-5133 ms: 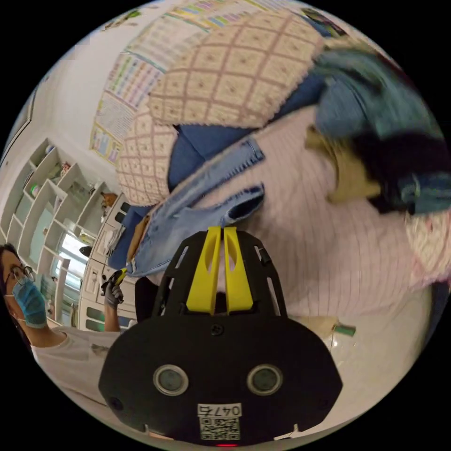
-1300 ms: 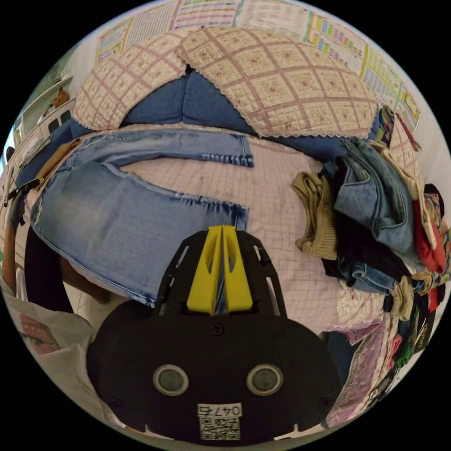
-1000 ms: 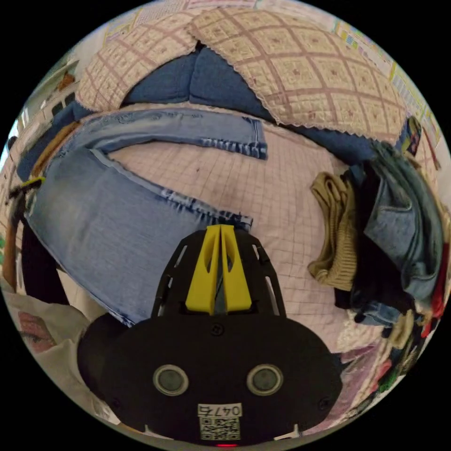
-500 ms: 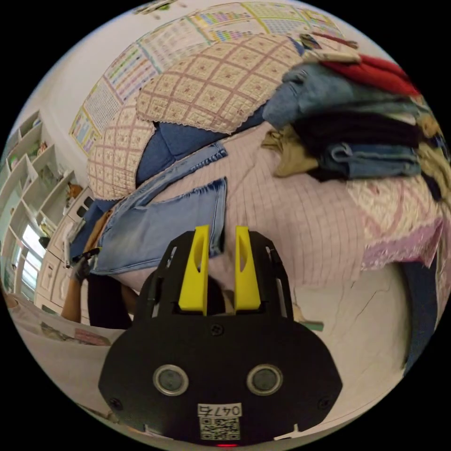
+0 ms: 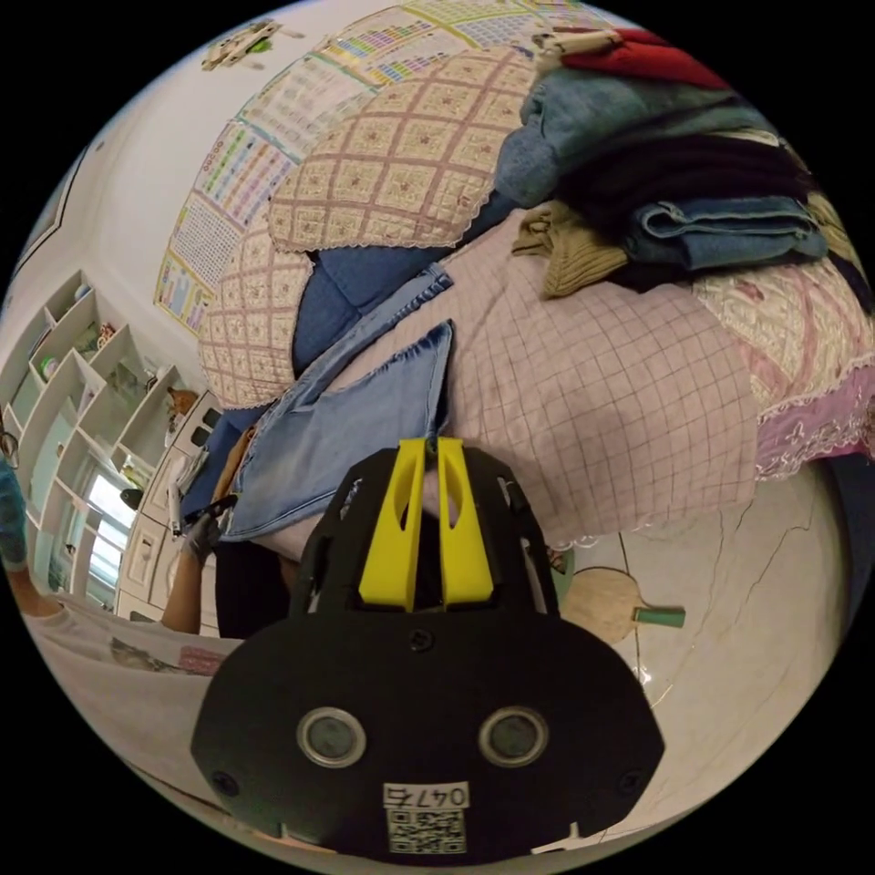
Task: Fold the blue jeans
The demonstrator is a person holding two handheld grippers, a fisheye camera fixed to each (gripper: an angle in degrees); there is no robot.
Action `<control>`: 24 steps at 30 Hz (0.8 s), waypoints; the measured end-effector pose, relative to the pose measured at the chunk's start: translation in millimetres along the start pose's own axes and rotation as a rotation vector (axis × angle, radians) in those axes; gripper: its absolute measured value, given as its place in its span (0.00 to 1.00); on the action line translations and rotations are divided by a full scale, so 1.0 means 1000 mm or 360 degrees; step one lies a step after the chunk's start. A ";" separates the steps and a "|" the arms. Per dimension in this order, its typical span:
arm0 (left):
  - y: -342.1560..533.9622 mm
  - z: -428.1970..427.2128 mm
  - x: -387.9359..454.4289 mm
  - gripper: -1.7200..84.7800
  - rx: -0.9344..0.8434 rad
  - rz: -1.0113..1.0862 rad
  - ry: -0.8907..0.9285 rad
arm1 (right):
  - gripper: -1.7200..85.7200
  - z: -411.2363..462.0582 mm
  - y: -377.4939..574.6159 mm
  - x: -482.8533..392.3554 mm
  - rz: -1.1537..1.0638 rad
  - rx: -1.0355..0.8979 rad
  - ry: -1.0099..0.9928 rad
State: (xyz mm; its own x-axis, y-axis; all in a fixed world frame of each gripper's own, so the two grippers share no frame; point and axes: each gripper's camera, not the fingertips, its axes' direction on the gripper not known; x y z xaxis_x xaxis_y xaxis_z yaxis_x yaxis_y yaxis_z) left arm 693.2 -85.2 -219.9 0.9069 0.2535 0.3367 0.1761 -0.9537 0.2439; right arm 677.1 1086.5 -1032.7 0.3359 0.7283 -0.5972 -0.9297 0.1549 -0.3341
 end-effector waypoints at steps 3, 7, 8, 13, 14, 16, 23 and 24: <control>0.007 -0.001 0.006 0.01 0.0009 -0.0007 0.0011 | 0.02 0.014 0.006 -0.003 0.0002 -0.0101 0.0127; 0.014 -0.002 0.020 0.01 0.0004 0.0010 -0.0015 | 0.04 0.014 0.013 -0.016 -0.0041 -0.0066 0.0220; 0.016 -0.003 0.023 0.01 -0.0002 0.0003 -0.0011 | 0.05 0.011 0.014 -0.021 -0.0063 -0.0043 0.0264; 0.025 -0.022 0.041 0.01 -0.0059 -0.0058 -0.0060 | 0.07 0.002 0.021 -0.079 -0.0381 0.0153 0.0712; 0.032 -0.036 0.051 0.01 0.0004 -0.0047 -0.0098 | 0.06 0.003 0.022 -0.087 -0.0430 0.0178 0.0734; 0.048 -0.059 0.068 0.01 0.0122 -0.0012 -0.0111 | 0.04 0.016 0.028 -0.117 -0.0645 0.0206 0.0777; 0.110 -0.067 0.113 0.01 0.0117 -0.0007 -0.0218 | 0.02 0.081 0.049 -0.180 -0.0953 0.0051 0.0850; 0.114 -0.064 0.114 0.01 0.0106 -0.0016 -0.0218 | 0.02 0.093 0.053 -0.189 -0.1014 0.0003 0.0995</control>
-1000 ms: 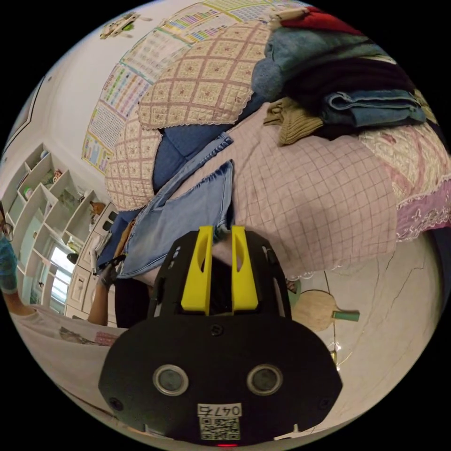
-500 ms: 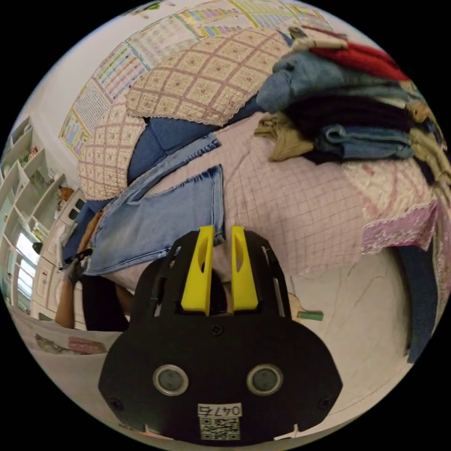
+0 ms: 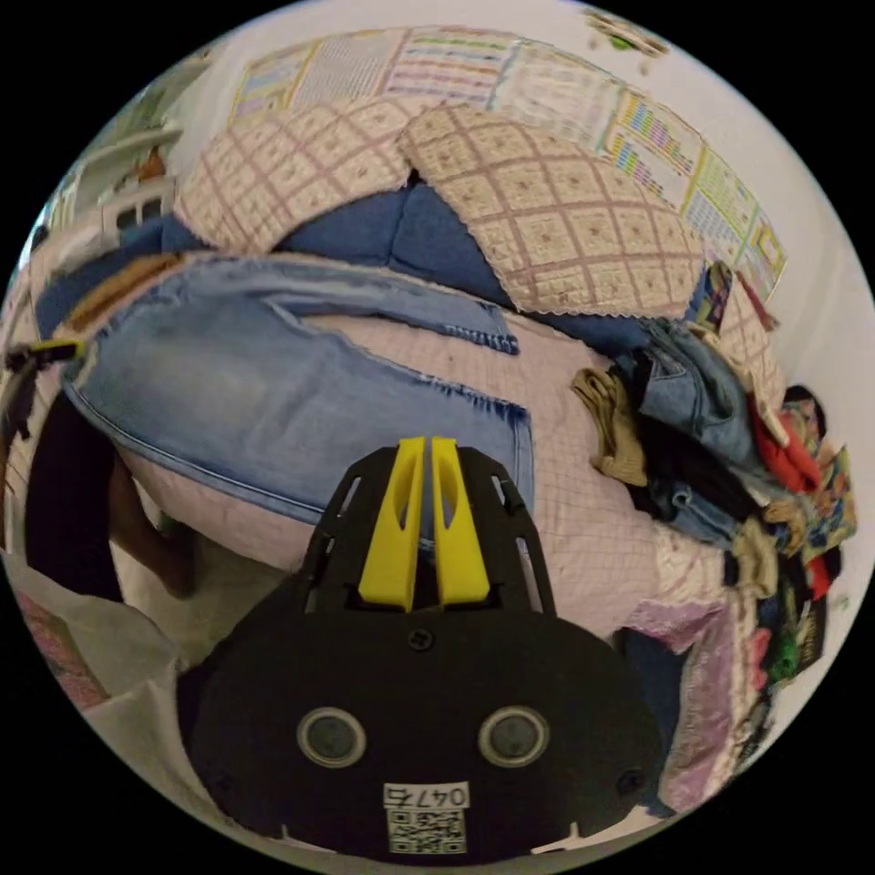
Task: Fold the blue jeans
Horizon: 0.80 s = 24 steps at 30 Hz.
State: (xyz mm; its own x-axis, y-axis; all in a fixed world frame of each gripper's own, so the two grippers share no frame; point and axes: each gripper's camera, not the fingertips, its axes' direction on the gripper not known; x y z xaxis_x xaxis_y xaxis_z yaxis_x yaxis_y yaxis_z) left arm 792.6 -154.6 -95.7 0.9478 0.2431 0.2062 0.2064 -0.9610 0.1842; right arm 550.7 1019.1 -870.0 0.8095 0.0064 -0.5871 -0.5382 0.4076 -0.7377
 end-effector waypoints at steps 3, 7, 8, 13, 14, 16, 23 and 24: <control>0.021 0.018 0.006 0.01 -0.0032 -0.0073 0.0042 | 0.01 0.002 -0.003 -0.024 -0.0071 -0.0028 0.0205; 0.039 0.024 0.028 0.01 0.0010 -0.0012 -0.0048 | 0.01 0.000 -0.001 -0.042 -0.0080 0.0001 0.0275; 0.042 0.026 0.036 0.01 0.0005 0.0024 -0.0094 | 0.01 0.000 -0.001 -0.044 -0.0075 0.0005 0.0288; 0.057 0.032 0.059 0.01 0.0003 0.0090 -0.0222 | 0.01 -0.004 -0.003 -0.053 -0.0018 0.0027 0.0259; 0.061 0.035 0.062 0.01 0.0005 0.0096 -0.0234 | 0.01 -0.004 -0.003 -0.053 -0.0014 0.0026 0.0253; 0.067 0.038 0.065 0.01 0.0002 0.0100 -0.0239 | 0.01 -0.005 -0.005 -0.057 -0.0008 0.0022 0.0237; 0.093 0.061 0.063 0.01 -0.0026 0.0087 -0.0217 | 0.01 -0.008 -0.013 -0.071 -0.0036 0.0005 0.0244; 0.096 0.063 0.062 0.01 -0.0027 0.0089 -0.0220 | 0.01 -0.008 -0.015 -0.073 -0.0041 0.0000 0.0245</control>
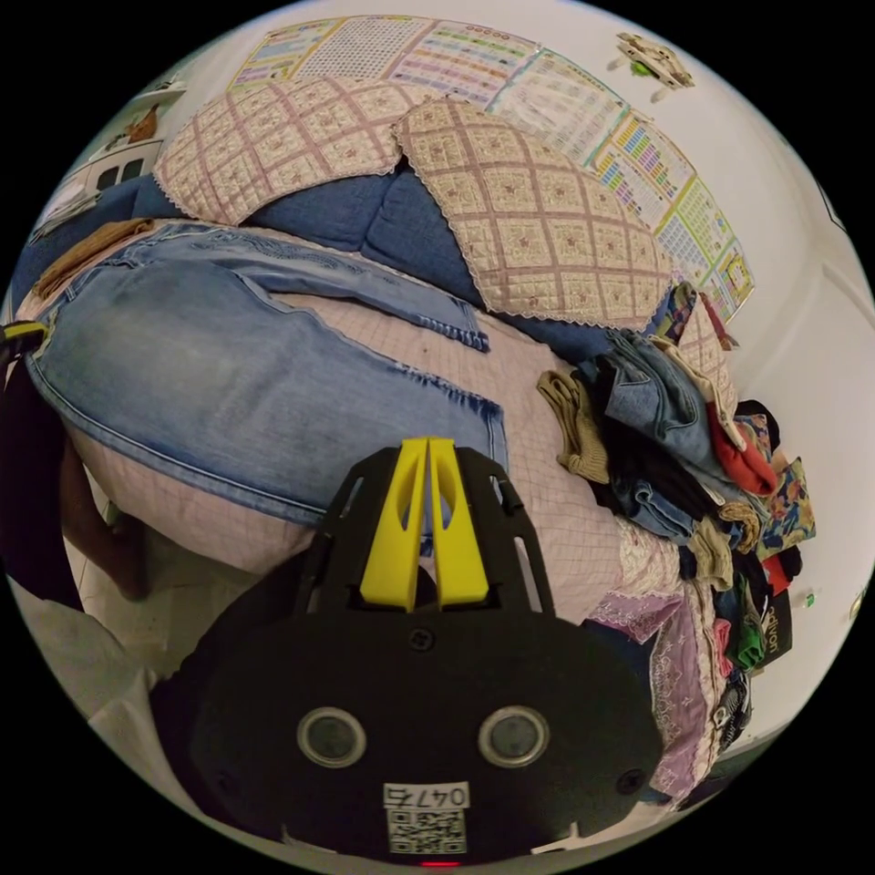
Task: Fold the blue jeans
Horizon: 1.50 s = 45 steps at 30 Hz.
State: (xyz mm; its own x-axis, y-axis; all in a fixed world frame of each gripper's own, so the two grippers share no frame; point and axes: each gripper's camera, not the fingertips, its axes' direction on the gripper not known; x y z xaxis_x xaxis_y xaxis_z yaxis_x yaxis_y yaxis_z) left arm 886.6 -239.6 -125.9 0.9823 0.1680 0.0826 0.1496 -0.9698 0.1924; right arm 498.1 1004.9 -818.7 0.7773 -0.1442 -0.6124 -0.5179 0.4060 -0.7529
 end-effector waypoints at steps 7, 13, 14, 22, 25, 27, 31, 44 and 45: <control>0.034 0.032 -0.010 0.01 -0.0001 -0.0008 0.0008 | 0.01 -0.005 -0.012 -0.005 0.0005 -0.0005 -0.0025; 0.083 0.039 -0.061 0.06 0.0179 -0.0374 -0.0008 | 0.02 -0.012 -0.024 -0.004 0.0017 0.0035 -0.0076; 0.105 0.027 -0.082 0.07 0.0352 -0.0498 0.0061 | 0.02 -0.014 -0.025 -0.004 0.0010 0.0055 -0.0097; 0.202 0.109 -0.215 0.14 0.0140 -0.1075 0.0773 | 0.04 -0.025 -0.032 0.034 0.0231 0.0192 -0.0238; 0.229 0.160 -0.241 0.13 0.0169 -0.1291 0.1093 | 0.04 -0.033 -0.037 0.043 0.0104 0.0187 -0.0109; 0.234 0.185 -0.249 0.13 0.0151 -0.1342 0.1167 | 0.04 -0.041 -0.038 0.052 0.0028 0.0215 -0.0140; 0.228 0.225 -0.255 0.11 0.0084 -0.1262 0.1178 | 0.06 -0.048 -0.042 0.064 -0.0203 0.0096 -0.0256; 0.196 0.274 -0.294 0.03 0.0150 -0.1168 0.1231 | 0.06 -0.015 -0.117 0.015 -0.1117 -0.0062 -0.0147; 0.194 0.276 -0.297 0.03 0.0156 -0.1166 0.1248 | 0.05 -0.013 -0.124 0.016 -0.1153 -0.0066 -0.0136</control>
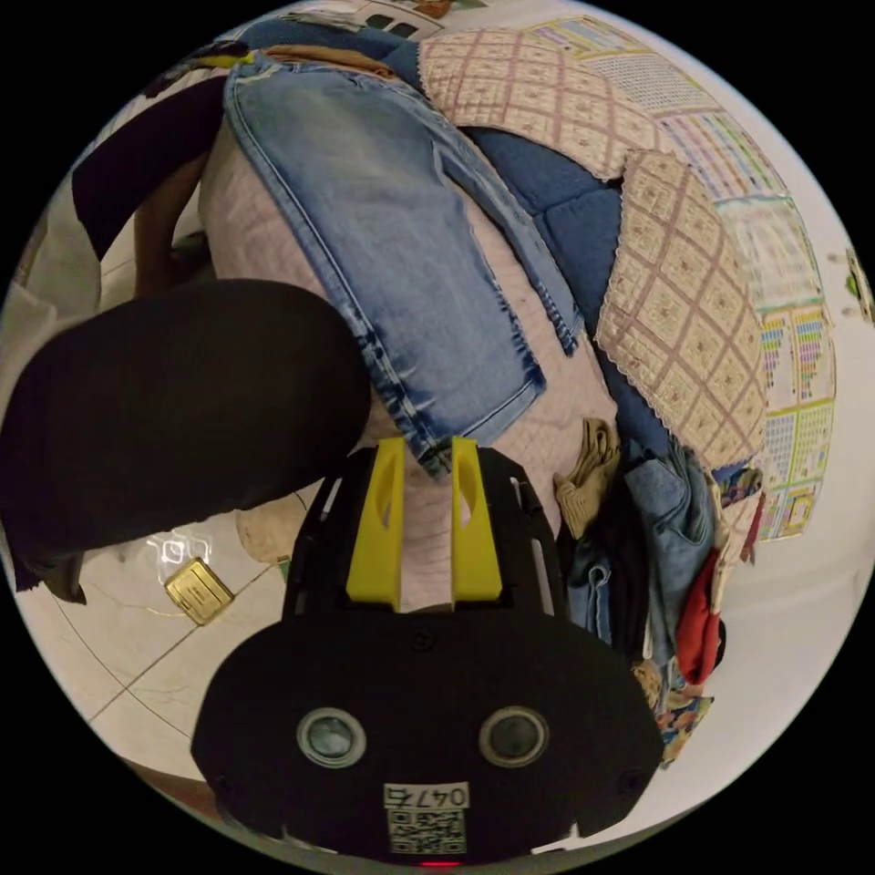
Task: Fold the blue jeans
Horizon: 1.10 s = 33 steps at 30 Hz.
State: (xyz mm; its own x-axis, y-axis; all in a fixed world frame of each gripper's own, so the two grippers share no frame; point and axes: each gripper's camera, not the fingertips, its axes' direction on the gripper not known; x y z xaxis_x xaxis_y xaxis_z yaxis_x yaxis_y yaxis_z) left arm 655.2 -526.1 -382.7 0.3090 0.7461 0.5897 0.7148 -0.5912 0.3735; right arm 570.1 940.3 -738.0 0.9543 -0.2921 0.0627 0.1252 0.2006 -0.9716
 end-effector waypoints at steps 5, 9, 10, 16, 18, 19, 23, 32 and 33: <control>-0.029 -0.004 0.005 0.02 0.0068 0.0117 0.0138 | 0.02 -0.004 -0.015 0.027 -0.0057 0.0018 -0.0038; -0.054 -0.010 0.021 0.02 0.0170 0.0217 0.0250 | 0.02 -0.023 -0.022 0.072 0.0227 0.0166 0.0029; -0.064 -0.013 0.030 0.02 0.0206 0.0262 0.0274 | 0.02 -0.029 -0.024 0.088 0.0334 0.0227 0.0051; -0.149 -0.012 0.109 0.02 0.0358 0.0508 0.0328 | 0.02 -0.047 -0.058 0.186 0.0646 0.0372 0.0132; -0.185 -0.004 0.144 0.02 0.0386 0.0588 0.0287 | 0.02 -0.045 -0.076 0.220 0.0678 0.0377 0.0157; -0.210 0.003 0.168 0.02 0.0409 0.0627 0.0233 | 0.02 -0.041 -0.090 0.243 0.0687 0.0358 0.0173; -0.309 0.058 0.236 0.02 0.0366 0.0636 -0.0005 | 0.02 -0.012 -0.136 0.311 0.0732 0.0269 0.0122; -0.466 0.215 0.294 0.02 0.0007 0.0433 -0.0449 | 0.02 0.132 -0.229 0.417 0.0718 -0.0212 -0.0178; -0.472 0.222 0.297 0.02 -0.0012 0.0420 -0.0467 | 0.02 0.148 -0.235 0.423 0.0711 -0.0262 -0.0194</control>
State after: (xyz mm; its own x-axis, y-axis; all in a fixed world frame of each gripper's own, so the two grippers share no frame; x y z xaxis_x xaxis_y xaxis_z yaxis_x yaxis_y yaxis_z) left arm 548.3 42.5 -542.7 0.6485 0.6232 0.4371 0.5824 -0.7760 0.2422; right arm 984.9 908.4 -449.7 0.9310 -0.0978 -0.3516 -0.3386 0.1279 -0.9322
